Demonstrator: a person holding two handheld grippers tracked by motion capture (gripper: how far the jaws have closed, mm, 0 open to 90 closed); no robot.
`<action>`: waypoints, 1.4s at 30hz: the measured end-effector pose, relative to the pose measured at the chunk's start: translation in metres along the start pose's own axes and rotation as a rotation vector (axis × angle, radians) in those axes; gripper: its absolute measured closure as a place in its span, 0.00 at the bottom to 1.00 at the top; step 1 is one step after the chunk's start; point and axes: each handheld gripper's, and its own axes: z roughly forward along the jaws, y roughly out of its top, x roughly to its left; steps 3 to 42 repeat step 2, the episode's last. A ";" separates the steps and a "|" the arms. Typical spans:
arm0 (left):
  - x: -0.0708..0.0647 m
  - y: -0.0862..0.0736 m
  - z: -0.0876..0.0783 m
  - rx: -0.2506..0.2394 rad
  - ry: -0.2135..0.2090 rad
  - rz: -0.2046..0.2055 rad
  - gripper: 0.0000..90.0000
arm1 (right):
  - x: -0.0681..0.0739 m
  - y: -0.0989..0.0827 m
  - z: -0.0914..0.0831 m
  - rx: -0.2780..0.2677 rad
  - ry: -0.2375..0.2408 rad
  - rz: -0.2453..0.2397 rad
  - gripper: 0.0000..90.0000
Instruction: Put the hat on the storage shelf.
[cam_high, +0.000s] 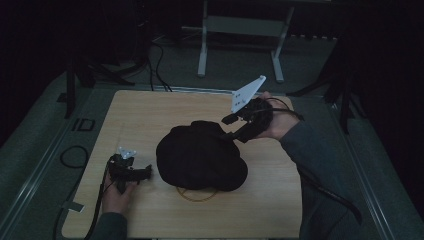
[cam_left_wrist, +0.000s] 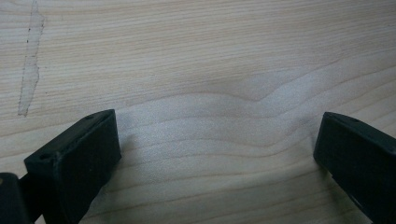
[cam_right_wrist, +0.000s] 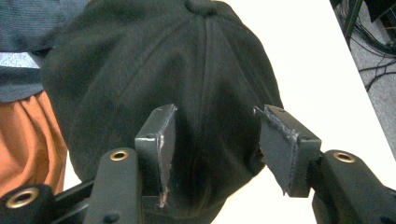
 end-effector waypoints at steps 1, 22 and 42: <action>0.000 0.000 0.000 0.001 0.000 0.000 0.00 | 0.000 -0.002 0.000 0.005 -0.005 0.006 0.49; 0.000 0.000 0.000 0.000 0.000 0.000 0.00 | -0.001 -0.005 0.000 0.012 -0.009 0.010 0.48; 0.000 0.000 0.000 0.000 0.000 0.000 0.00 | -0.001 -0.005 0.000 0.012 -0.009 0.010 0.48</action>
